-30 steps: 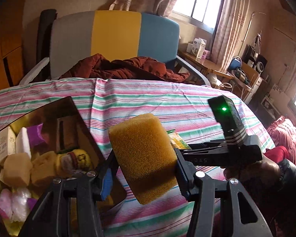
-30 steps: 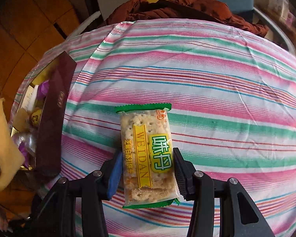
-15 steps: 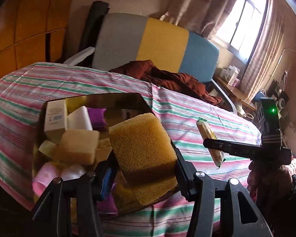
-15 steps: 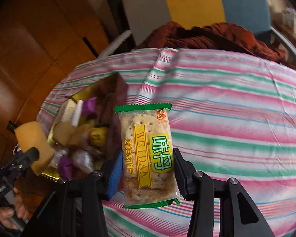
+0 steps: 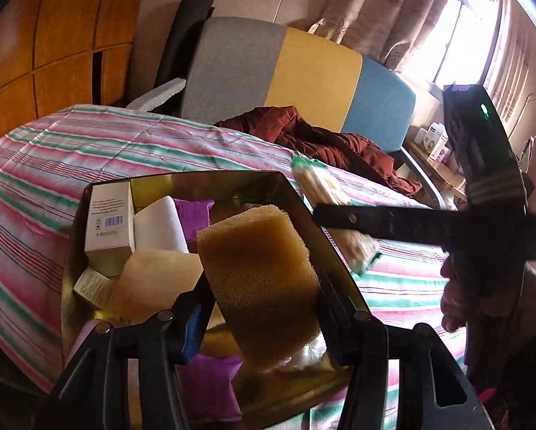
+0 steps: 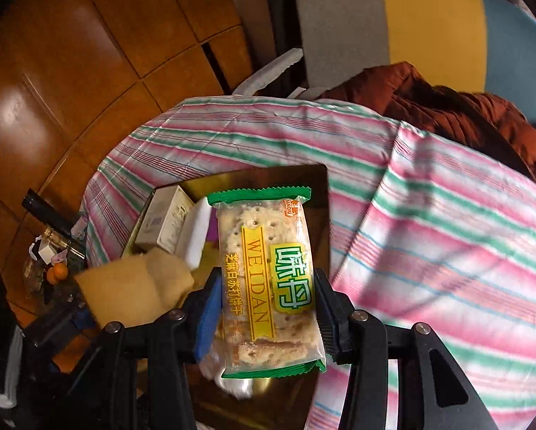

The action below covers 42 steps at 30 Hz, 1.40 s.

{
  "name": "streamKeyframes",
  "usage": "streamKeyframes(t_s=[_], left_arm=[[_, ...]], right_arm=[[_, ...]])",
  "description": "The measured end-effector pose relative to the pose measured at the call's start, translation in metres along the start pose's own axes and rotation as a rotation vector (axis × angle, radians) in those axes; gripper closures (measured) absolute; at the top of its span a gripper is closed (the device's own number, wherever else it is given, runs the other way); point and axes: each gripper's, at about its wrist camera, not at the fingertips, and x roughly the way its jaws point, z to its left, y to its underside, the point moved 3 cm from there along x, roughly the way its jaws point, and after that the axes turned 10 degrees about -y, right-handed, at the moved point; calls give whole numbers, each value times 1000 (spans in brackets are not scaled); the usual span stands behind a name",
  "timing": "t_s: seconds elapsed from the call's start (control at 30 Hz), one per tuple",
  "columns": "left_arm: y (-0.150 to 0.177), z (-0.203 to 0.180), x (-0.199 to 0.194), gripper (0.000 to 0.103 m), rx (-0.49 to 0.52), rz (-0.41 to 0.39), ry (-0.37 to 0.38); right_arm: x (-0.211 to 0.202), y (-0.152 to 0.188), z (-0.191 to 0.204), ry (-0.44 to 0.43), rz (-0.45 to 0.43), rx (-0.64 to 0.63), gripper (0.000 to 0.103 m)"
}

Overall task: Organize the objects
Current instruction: 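Drop the cracker packet in the tray with the right gripper while the left releases the sponge there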

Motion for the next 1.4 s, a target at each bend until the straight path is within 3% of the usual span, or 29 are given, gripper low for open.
streamKeyframes(t_s=[0.17,0.23,0.37,0.6,0.9,1.17,1.27,1.4], left_arm=[[3,3,13,49,-9,28,5],[3,3,16,49,-11,34,5],[1,2,23,49,-6,41,2],[-8,-2,38,49,-3,47,-3],[-32,-2,54,46,13,36,-100],[-25,4,52,42,-9,51,-127],[-24,4,50,41,-4,43,-135],[-23,3,48,40,-6,45,-133]], right_arm=[[27,-26,0,-20,32,17,54],[42,-31,-3,10,54,26,53],[51,-33,-5,19,37,35,52],[37,-17,-8,42,10,39,52],[6,5,-17,60,-47,76,44],[-7,18,-19,75,-75,86,44],[-10,23,-20,81,-84,94,35],[-13,28,-22,84,-93,113,33]])
